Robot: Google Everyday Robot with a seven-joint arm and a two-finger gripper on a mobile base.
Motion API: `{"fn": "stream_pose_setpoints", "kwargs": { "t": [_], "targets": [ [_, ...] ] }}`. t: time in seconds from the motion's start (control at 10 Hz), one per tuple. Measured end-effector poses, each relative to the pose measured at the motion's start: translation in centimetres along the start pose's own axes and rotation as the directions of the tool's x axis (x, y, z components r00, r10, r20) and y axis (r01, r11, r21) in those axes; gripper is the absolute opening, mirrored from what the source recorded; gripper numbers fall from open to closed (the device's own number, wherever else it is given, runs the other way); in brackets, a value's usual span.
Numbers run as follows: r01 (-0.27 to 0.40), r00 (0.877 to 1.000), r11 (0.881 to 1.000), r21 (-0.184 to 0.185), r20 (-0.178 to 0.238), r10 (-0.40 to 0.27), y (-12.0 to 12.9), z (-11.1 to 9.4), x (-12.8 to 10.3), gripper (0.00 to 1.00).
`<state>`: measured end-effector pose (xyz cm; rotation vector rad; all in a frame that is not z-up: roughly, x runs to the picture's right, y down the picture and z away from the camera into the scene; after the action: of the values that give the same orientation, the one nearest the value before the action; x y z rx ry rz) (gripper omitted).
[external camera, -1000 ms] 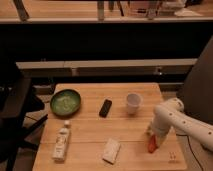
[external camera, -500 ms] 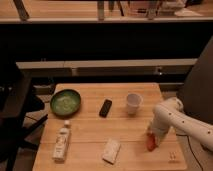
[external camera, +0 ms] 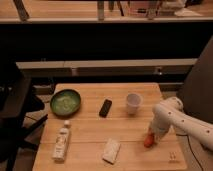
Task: Drag the pepper across the table
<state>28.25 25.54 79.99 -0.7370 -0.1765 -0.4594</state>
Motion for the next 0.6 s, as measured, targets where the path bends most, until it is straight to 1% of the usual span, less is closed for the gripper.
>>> {"fn": "stream_pose_setpoints", "kwargs": {
  "t": [0.2, 0.5, 0.6],
  "targets": [
    [0.008, 1.0, 1.0, -0.001, -0.004, -0.008, -0.64, -0.17, 0.97, 0.0],
    [0.026, 1.0, 1.0, -0.006, -0.009, -0.026, -0.59, -0.23, 0.92, 0.0],
    [0.035, 0.999, 0.999, -0.007, -0.014, -0.036, -0.88, -0.36, 1.22, 0.0]
  ]
}}
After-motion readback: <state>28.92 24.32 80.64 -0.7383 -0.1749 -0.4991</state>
